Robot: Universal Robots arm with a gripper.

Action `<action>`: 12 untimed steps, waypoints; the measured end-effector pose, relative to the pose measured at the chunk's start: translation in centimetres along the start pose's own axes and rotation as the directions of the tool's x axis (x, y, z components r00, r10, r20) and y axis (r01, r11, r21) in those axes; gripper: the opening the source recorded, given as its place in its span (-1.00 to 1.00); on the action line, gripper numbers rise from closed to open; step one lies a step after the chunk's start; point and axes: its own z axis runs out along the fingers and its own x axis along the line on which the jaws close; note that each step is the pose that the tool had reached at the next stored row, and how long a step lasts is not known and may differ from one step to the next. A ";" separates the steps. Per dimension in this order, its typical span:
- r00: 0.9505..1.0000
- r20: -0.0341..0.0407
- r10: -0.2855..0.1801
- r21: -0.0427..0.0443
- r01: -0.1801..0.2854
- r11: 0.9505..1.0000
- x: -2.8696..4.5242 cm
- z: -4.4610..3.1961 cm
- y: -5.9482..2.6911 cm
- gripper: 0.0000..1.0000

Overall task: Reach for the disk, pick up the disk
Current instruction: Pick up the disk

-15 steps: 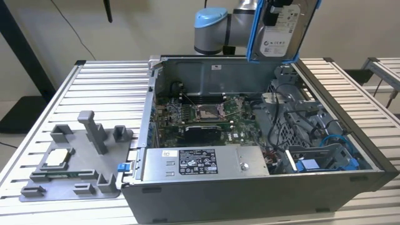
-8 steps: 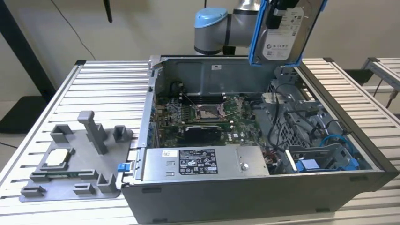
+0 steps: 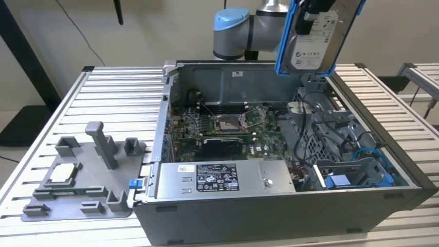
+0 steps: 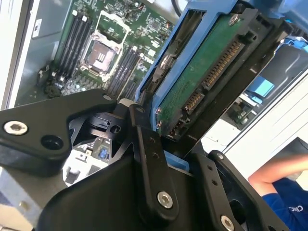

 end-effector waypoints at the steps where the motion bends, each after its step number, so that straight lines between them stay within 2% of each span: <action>1: 1.000 0.000 0.000 0.000 0.000 1.000 0.17 -0.01 -0.02 -1.00; 7: 1.000 0.000 0.000 0.000 0.000 1.000 1.23 -0.04 -0.14 -1.00; 10: 1.000 0.000 0.000 0.000 0.000 1.000 2.46 -0.07 -0.22 -1.00; 12: 1.000 0.000 0.000 0.000 0.000 1.000 2.89 -0.08 -0.25 -1.00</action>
